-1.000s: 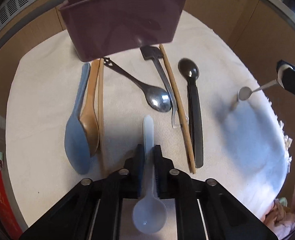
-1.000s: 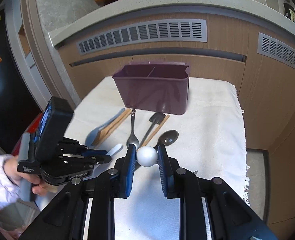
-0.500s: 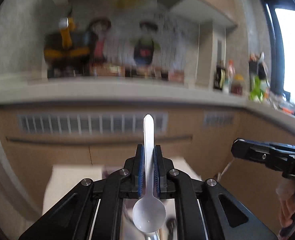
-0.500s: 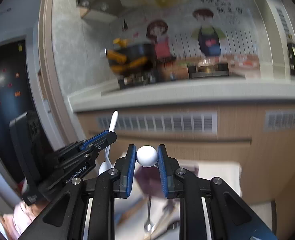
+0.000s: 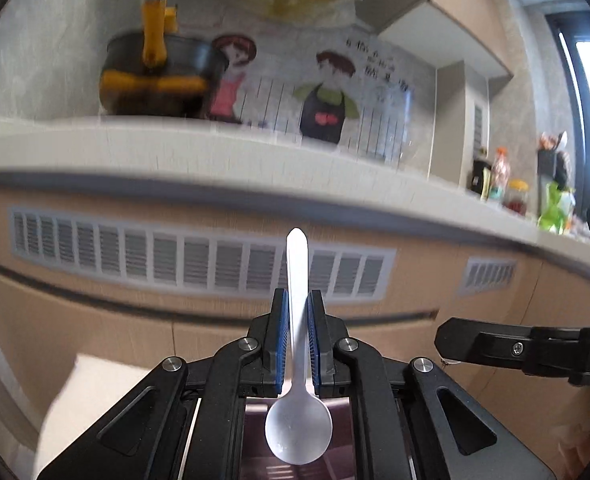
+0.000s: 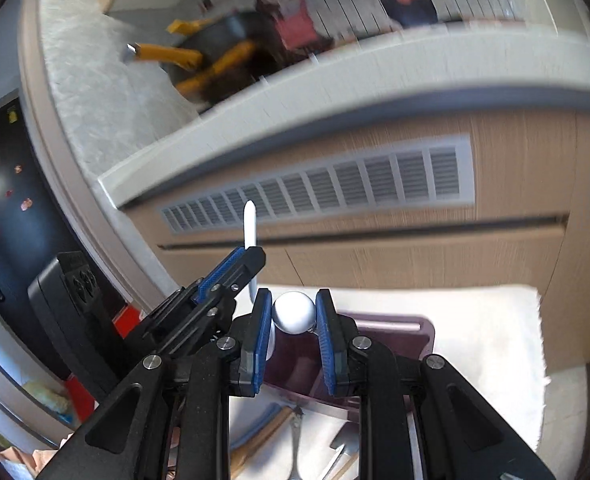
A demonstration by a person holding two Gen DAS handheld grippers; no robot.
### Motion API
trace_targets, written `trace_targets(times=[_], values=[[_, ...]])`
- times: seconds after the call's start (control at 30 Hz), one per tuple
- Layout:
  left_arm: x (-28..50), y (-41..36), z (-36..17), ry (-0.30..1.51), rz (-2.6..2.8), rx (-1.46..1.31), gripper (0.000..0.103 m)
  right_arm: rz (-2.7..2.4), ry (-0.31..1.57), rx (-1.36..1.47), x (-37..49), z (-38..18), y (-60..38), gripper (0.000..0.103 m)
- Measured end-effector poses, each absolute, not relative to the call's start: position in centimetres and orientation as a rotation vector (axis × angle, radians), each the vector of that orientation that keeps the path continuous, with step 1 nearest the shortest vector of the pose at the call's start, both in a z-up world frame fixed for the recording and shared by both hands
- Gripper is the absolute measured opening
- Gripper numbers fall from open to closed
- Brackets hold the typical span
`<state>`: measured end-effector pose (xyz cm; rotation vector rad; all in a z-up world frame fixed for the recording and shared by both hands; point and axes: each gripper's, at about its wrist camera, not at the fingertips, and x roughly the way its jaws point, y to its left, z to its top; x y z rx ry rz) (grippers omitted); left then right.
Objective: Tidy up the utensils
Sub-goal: 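Lift both spoons over the maroon caddy and open both tools to drop them, then grasp the black-handled dark spoon with the right tool while the left grasps the metal spatula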
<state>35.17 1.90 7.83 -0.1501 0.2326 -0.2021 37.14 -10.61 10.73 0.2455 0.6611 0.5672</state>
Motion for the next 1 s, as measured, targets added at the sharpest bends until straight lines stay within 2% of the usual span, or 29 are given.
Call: trace_targets(times=[0.33, 0.43, 0.5, 0.57, 0.6, 0.63, 0.7, 0.77, 0.83, 0.9, 1.0], values=[[36.7, 1.6, 1.1, 0.391, -0.182, -0.119, 0.011, 0.535, 0.787, 0.247, 39.7, 5.0, -10.1, 0.021], [36.6, 1.8, 0.4, 0.426, -0.183, -0.132, 0.012, 0.515, 0.810, 0.214, 39.3, 4.4, -9.8, 0.026], [36.3, 2.0, 0.7, 0.445, -0.187, -0.141, 0.021, 0.484, 0.796, 0.169, 38.8, 4.6, -9.8, 0.028], [35.6, 2.5, 1.5, 0.449, -0.200, -0.164, 0.028, 0.439, 0.762, 0.114, 37.8, 5.4, -9.8, 0.037], [35.2, 2.8, 2.2, 0.445, -0.199, -0.176, 0.033, 0.412, 0.739, 0.082, 37.1, 5.8, -9.8, 0.051], [34.6, 3.2, 2.8, 0.441, -0.187, -0.185, 0.035, 0.376, 0.705, 0.051, 36.1, 6.3, -10.0, 0.070], [33.4, 3.7, 3.9, 0.451, -0.154, -0.186, 0.050, 0.304, 0.633, 0.005, 34.3, 7.2, -10.2, 0.089], [32.1, 4.2, 4.4, 0.464, -0.136, -0.184, 0.055, 0.262, 0.598, -0.033, 32.8, 7.6, -10.4, 0.093], [30.2, 4.7, 4.4, 0.475, -0.124, -0.180, 0.055, 0.230, 0.594, -0.089, 31.3, 7.4, -10.3, 0.102], [28.6, 4.9, 4.0, 0.491, -0.110, -0.171, 0.064, 0.193, 0.598, -0.140, 30.2, 6.9, -10.1, 0.102], [26.1, 5.0, 2.7, 0.534, -0.091, -0.146, 0.069, 0.178, 0.657, -0.207, 28.9, 4.8, -9.5, 0.103]])
